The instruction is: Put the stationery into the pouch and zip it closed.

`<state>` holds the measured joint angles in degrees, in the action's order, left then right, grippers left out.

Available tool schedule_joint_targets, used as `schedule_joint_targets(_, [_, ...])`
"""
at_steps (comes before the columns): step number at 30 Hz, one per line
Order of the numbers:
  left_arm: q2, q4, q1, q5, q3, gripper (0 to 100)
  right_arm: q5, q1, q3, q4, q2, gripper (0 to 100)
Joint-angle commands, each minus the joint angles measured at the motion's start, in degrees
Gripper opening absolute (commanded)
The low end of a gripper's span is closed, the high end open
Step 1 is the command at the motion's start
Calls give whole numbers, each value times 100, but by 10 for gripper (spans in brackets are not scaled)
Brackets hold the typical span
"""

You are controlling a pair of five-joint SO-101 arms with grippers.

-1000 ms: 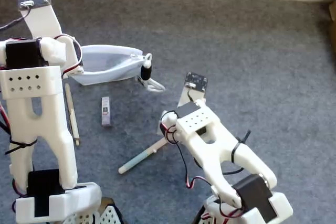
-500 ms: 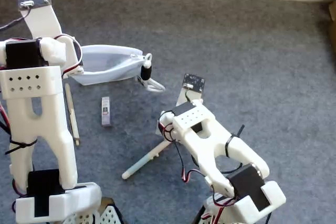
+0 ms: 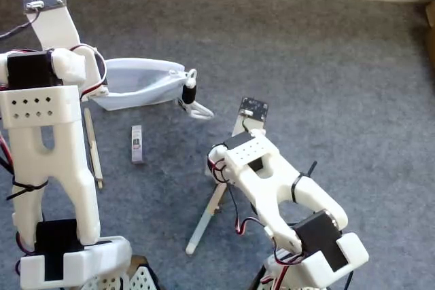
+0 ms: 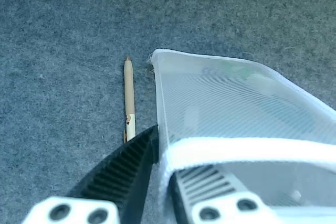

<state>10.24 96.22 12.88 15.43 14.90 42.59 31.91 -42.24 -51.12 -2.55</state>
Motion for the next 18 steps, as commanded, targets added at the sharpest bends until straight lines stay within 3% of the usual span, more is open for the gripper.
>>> schedule_joint_targets(1, [31,-211,-4,62,-127,7,26,4,101,66,66,5])
schedule_joint_targets(8, [40,-422,13,62,-347,7,-695,-13,92,-215,-699,5])
schedule_joint_targets(18, [57,-404,-4,62,-312,7,-738,-4,48,-497,-2791,5])
